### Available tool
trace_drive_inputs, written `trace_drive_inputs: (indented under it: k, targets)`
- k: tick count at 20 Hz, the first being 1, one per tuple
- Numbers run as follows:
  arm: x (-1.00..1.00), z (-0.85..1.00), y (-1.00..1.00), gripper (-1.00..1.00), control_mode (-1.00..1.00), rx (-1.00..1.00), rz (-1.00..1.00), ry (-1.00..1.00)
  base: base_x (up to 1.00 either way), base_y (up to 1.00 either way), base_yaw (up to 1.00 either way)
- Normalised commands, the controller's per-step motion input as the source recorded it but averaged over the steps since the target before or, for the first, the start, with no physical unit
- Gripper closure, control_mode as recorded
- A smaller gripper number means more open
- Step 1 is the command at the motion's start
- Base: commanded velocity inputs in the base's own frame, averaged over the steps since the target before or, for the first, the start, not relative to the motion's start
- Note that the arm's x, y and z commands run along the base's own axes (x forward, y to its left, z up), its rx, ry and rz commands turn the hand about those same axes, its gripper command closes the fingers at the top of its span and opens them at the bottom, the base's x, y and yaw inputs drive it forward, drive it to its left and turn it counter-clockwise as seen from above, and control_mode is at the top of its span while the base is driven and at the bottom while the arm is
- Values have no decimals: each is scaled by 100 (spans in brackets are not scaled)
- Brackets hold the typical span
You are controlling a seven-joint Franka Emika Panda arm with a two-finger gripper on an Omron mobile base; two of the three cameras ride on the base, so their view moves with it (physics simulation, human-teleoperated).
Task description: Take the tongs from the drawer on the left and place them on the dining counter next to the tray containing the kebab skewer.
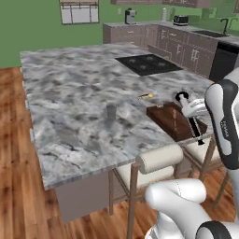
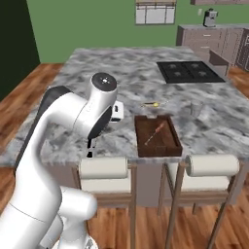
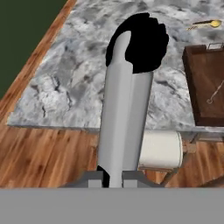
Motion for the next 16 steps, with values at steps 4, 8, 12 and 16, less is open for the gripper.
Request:
trace_drive_inputs:
  k: [4,8,12,16]
  targets:
    - [0,0,0,100,100,0,0,0,71,85,-13]
    - [16,0,0,100,-100,0,1,6,49,12,0]
    - [74,-12,-5,100,-100,-2,10,21,0,0,0]
    - [19,-8,0,100,-100,-4,3,3,0,0,0]
